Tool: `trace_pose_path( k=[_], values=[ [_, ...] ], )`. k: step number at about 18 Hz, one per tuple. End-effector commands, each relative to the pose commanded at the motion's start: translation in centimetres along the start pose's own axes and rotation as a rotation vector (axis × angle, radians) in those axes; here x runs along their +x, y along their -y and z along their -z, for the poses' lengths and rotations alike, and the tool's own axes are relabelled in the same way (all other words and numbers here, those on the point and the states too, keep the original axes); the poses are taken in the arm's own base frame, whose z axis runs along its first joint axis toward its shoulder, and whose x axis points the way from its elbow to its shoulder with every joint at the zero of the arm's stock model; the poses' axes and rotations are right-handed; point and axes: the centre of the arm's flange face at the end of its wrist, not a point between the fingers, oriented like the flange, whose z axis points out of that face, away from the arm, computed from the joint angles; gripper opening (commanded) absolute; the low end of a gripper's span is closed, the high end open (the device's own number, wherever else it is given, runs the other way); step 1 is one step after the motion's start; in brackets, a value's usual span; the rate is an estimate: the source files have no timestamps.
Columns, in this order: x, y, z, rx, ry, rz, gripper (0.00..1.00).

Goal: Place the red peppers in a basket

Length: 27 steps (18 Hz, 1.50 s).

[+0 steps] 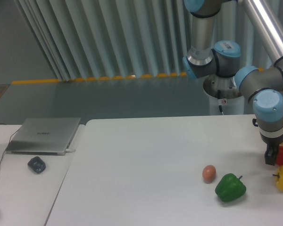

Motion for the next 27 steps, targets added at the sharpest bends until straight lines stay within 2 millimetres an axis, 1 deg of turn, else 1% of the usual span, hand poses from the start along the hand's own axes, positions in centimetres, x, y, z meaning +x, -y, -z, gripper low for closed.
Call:
trace_pose_path(
  k=[2,5,6,10,13,14,15,16,17,18,19,20,22,23,25,27],
  values=[
    [0.0,0.0,0.0,-0.002,0.002,0.01,1.0],
    [0.3,0.0,1.0,-0.015,0.021,0.026,1.0],
    [0.6,0.0,1.6,-0.021,0.031,0.033,1.0],
    [0.8,-0.6,2.9,-0.034,0.052,0.073,1.0],
    [0.9,-1.2,3.9,-0.042,0.072,0.143,1.0],
    [1.3,-1.1,4.5,-0.046,0.082,0.168,1.0],
    [1.8,-1.1,5.5,-0.048,0.103,0.229,0.86],
    [2.0,-1.0,6.0,-0.042,0.118,0.264,0.77],
    [2.4,-0.9,6.6,-0.041,0.131,0.294,0.71],
    [2.6,-1.1,6.7,-0.042,0.135,0.311,0.63],
    [2.6,-1.1,6.9,-0.043,0.138,0.332,0.4],
    [2.5,-1.0,6.8,-0.04,0.138,0.362,0.27],
    [2.2,-1.1,6.7,-0.039,0.154,0.461,0.08],
    [1.9,-1.2,6.5,-0.048,0.178,0.507,0.01],
    [1.0,-1.6,5.9,-0.059,0.214,0.573,0.0],
    [0.5,-1.7,5.3,-0.053,0.217,0.611,0.0]
  ],
)
